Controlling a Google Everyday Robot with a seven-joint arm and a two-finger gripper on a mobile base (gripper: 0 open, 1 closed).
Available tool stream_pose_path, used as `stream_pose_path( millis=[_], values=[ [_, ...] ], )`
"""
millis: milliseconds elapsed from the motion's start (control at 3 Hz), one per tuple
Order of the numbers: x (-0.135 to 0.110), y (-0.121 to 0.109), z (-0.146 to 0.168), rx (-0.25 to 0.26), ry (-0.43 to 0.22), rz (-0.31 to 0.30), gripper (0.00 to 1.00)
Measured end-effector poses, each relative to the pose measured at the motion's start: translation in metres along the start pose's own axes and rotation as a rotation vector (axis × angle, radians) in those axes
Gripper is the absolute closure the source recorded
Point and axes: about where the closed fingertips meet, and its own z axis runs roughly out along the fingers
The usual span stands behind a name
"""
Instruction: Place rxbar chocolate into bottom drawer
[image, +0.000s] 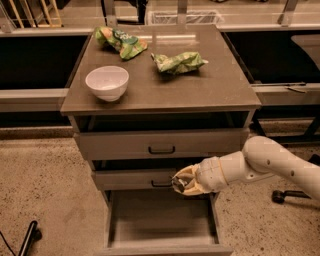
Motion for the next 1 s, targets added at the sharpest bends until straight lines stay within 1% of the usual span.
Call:
stream_pose_path(
  millis=[333, 667, 1000],
  values=[
    [0.035, -0.021, 0.012, 0.108, -0.034, -0.019, 1.00],
    [0.135, -0.036, 0.043, 0.290, -0.049, -0.045, 1.00],
    [0.188, -0.035, 0.062, 0.316, -0.070, -0.017, 1.00]
  ],
)
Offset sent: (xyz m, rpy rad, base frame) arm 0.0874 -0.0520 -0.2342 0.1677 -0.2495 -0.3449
